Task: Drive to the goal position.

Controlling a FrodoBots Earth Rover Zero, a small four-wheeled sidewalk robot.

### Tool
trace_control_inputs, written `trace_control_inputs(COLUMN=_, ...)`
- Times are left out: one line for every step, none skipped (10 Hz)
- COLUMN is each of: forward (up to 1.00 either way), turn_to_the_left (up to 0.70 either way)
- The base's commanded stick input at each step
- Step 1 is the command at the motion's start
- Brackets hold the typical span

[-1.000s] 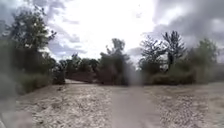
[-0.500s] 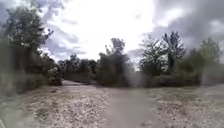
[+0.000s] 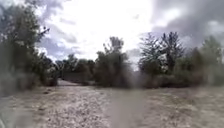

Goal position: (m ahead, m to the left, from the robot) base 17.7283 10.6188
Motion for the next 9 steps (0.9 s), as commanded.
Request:
trace_control_inputs(forward=0.69, turn_to_the_left=0.09)
trace_control_inputs(forward=0.69, turn_to_the_left=0.14)
trace_control_inputs(forward=0.69, turn_to_the_left=0.14)
trace_control_inputs(forward=0.69, turn_to_the_left=0.14)
trace_control_inputs(forward=0.69, turn_to_the_left=0.14)
trace_control_inputs(forward=0.69, turn_to_the_left=0.14)
trace_control_inputs(forward=0.69, turn_to_the_left=0.14)
trace_control_inputs(forward=0.69, turn_to_the_left=0.14)
trace_control_inputs(forward=0.69, turn_to_the_left=0.14)
